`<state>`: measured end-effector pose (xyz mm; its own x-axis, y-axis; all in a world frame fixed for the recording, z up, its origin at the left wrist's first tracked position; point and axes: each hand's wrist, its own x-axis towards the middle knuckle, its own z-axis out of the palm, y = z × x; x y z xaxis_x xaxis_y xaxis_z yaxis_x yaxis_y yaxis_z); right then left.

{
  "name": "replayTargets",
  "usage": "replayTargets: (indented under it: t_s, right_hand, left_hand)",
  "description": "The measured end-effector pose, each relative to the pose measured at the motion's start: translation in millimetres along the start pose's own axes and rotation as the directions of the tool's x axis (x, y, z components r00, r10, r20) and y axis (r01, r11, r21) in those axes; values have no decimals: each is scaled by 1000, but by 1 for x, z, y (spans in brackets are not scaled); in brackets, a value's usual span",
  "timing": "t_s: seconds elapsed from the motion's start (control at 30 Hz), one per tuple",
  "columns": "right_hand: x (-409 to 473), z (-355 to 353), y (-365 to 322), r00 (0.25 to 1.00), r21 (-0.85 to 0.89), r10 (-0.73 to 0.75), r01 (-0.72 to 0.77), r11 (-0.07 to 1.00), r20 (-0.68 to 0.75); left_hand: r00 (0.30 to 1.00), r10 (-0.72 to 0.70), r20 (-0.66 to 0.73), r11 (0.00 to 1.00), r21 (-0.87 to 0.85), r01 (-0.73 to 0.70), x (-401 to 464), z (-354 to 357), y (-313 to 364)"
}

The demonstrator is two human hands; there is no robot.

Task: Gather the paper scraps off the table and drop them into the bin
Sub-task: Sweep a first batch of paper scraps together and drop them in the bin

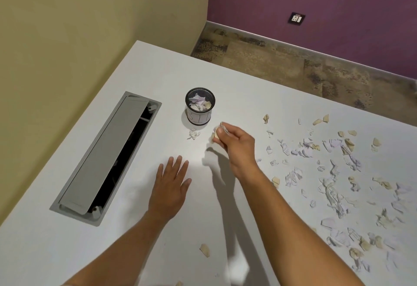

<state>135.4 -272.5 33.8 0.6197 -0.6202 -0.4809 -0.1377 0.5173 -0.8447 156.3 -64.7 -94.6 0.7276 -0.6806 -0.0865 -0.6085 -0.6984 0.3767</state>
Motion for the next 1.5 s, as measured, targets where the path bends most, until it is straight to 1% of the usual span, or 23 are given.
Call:
replayTargets:
  t_s: [0.1, 0.27, 0.37, 0.43, 0.5, 0.57, 0.7, 0.8, 0.9, 1.03, 1.13, 1.2, 1.27, 1.33, 1.4, 1.5]
  right_hand:
    - [27, 18, -12, 999, -160, -42, 42, 986, 4]
    - [65, 48, -35, 989, -348, -147, 136, 928, -6]
    - [77, 60, -45, 976, -463, -218, 188, 866, -12]
    - [80, 66, -49, 968, -558, -249, 223, 799, 30]
    - [81, 69, -51, 969, -637, -231, 232, 736, 85]
    - [81, 70, -54, 973, -688, -209, 220, 691, 102]
    - [76, 67, -57, 957, -741, -255, 269, 615, 137]
    - [74, 67, -57, 957, -759, -244, 273, 590, 155]
    - [74, 68, -56, 960, -746, -256, 251, 616, 111]
    - [72, 64, -50, 947, -660, -321, 240, 711, -1]
    - [63, 56, -33, 922, -659, -385, 265, 704, -40]
    - [55, 49, -15, 917, -690, -398, 273, 670, -24]
    - [50, 41, 5, 922, -741, -385, 291, 605, 47]
    - [50, 34, 25, 922, -805, -347, 335, 490, 173]
    - [53, 27, 42, 908, -857, -269, 399, 327, 321]
    - [60, 20, 63, 837, -836, -120, 544, 73, 534]
  left_hand:
    - [1000, 8, -4, 997, 82, -8, 0, 3, -2]
    - [1000, 5, -7, 996, 95, -4, -1, 8, -3]
    - [1000, 13, -12, 997, 80, -12, 0, 8, -3]
    - [1000, 15, -14, 997, 78, -14, -1, 8, -3]
    - [1000, 15, -21, 997, 79, -13, -1, 8, -4]
    - [1000, 10, -14, 997, 81, -8, 0, 8, -4]
    - [1000, 9, -13, 996, 85, -8, 0, 9, -4]
    - [1000, 14, -25, 997, 82, -12, 0, 8, -5]
    - [999, 17, -28, 996, 83, -15, 0, 9, -5]
    - [999, 10, -31, 997, 72, -8, 0, 7, -4]
    - [1000, 6, -28, 997, 83, -4, 0, 7, -4]
    - [1000, 7, -28, 997, 74, -5, 1, 7, -4]
    - [1000, 8, -24, 997, 72, -6, 1, 8, -4]
    - [999, 12, -31, 997, 78, -10, 1, 9, -5]
    - [999, 17, -40, 996, 87, -14, 0, 10, -6]
    - [999, 17, -40, 996, 93, -13, 1, 12, -7]
